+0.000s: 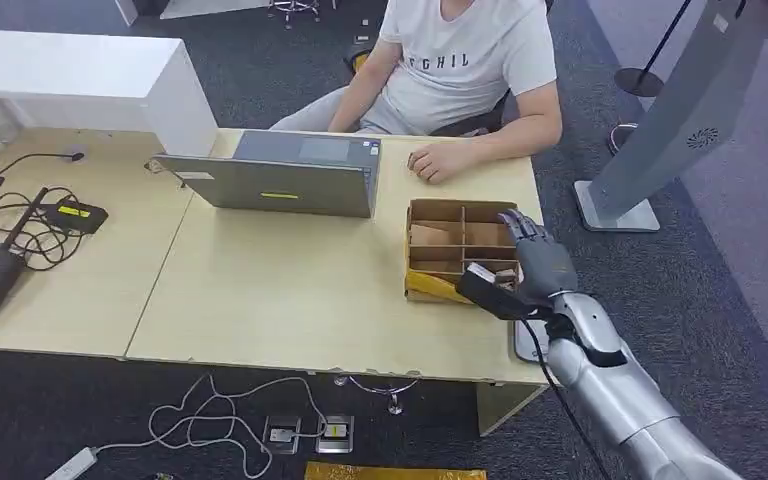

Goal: Pass the card to the sensor for recognition and then transmit it.

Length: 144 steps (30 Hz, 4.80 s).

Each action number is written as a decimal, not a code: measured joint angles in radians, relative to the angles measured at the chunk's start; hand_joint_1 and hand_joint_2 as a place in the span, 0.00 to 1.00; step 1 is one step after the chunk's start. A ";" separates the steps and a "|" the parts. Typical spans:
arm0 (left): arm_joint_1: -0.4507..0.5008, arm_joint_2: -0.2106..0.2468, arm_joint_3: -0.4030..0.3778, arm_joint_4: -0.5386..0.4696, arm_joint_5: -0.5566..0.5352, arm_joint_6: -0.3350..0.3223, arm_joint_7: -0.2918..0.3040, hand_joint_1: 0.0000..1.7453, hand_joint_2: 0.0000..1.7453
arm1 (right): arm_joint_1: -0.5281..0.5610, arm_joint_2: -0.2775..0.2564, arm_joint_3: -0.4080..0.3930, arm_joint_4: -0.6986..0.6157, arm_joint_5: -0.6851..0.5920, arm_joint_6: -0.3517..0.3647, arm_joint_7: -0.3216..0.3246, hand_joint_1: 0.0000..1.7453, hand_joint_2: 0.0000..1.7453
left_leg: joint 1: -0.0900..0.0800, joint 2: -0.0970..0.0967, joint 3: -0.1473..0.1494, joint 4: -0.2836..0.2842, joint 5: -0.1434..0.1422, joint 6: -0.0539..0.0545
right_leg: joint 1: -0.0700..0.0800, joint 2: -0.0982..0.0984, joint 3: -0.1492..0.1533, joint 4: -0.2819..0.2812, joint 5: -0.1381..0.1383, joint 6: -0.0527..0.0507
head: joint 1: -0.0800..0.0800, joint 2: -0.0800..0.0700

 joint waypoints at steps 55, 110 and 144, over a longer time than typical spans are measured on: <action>0.000 0.000 0.000 0.000 0.000 0.005 0.000 0.00 0.00 | -0.046 0.056 0.005 0.204 -0.064 -0.026 -0.059 1.00 1.00 | 0.000 0.000 0.000 0.000 0.000 0.000 | 0.000 0.000 0.000 0.000 0.000 0.000 | 0.001 0.000; 0.001 0.001 0.000 0.000 0.000 -0.001 -0.005 0.00 0.00 | -0.115 0.050 0.027 0.260 -0.110 -0.093 -0.064 0.00 1.00 | 0.001 0.001 0.001 0.000 0.000 0.000 | 0.001 0.001 0.001 0.000 0.000 0.000 | 0.000 0.000; 0.005 0.020 0.000 0.000 0.003 -0.024 -0.025 0.00 0.00 | -0.299 -0.272 0.023 -0.199 -0.106 0.308 0.079 0.00 1.00 | 0.000 0.001 0.001 0.000 0.000 0.000 | 0.000 0.001 0.000 0.000 0.001 -0.001 | 0.000 0.000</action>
